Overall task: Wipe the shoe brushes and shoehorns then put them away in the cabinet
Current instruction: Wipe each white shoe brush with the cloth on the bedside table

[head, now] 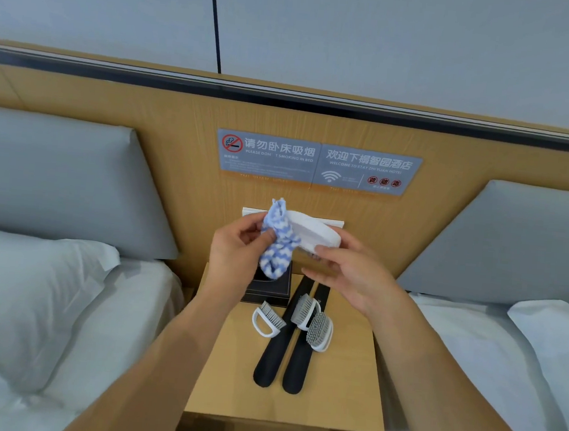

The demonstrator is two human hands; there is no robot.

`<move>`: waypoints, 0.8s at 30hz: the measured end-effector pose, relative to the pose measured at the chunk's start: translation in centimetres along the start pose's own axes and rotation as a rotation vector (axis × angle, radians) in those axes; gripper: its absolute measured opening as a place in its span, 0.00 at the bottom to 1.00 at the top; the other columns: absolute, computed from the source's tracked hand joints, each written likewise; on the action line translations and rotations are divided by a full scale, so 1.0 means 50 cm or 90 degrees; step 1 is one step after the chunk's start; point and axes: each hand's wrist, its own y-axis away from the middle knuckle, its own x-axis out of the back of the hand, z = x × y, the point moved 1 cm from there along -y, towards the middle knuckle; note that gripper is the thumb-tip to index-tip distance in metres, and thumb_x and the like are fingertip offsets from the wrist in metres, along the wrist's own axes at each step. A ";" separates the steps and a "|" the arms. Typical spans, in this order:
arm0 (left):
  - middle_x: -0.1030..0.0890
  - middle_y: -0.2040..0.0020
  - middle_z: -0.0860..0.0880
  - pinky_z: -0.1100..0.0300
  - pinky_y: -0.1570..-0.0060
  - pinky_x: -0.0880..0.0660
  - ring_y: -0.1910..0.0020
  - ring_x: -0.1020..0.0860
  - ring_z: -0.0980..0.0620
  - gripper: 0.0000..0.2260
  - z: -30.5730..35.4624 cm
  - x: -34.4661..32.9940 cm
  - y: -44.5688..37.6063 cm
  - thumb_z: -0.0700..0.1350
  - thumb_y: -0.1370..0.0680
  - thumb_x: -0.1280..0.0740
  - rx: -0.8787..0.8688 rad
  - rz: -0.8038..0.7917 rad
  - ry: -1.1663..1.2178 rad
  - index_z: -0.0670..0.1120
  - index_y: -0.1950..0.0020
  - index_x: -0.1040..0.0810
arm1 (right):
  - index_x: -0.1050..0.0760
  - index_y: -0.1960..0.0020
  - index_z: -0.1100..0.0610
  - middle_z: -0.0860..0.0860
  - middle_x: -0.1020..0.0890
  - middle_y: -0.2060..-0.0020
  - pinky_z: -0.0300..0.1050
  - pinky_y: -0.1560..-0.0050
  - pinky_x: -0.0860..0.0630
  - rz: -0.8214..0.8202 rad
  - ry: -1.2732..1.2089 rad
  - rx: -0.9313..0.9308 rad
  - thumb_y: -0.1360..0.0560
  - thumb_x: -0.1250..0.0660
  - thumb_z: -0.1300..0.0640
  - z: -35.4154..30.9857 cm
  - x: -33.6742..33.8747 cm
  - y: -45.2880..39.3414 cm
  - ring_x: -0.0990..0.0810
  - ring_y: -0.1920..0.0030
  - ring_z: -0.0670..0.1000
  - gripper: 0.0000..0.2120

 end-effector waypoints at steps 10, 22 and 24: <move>0.15 0.56 0.51 0.62 0.59 0.20 0.55 0.16 0.54 0.09 0.021 -0.002 -0.021 0.37 0.24 0.29 0.023 -0.086 -0.018 0.50 0.48 0.17 | 0.25 0.39 0.60 0.63 0.20 0.42 0.62 0.51 0.17 -0.015 -0.009 -0.059 0.19 0.35 0.59 0.017 0.000 0.019 0.16 0.46 0.62 0.10; 0.22 0.56 0.56 0.69 0.66 0.31 0.60 0.22 0.58 0.05 0.043 -0.059 -0.016 0.46 0.24 0.32 -0.078 -0.102 -0.373 0.55 0.49 0.24 | 0.18 0.43 0.56 0.60 0.14 0.48 0.54 0.58 0.16 -0.062 0.039 -0.002 0.23 0.32 0.68 0.031 0.004 0.031 0.14 0.50 0.60 0.13; 0.22 0.56 0.56 0.72 0.68 0.31 0.63 0.23 0.59 0.09 0.047 -0.056 -0.012 0.44 0.25 0.31 -0.092 -0.132 -0.384 0.55 0.49 0.26 | 0.19 0.42 0.57 0.61 0.14 0.49 0.52 0.61 0.16 -0.055 0.029 0.000 0.23 0.33 0.69 0.028 0.003 0.032 0.13 0.51 0.61 0.13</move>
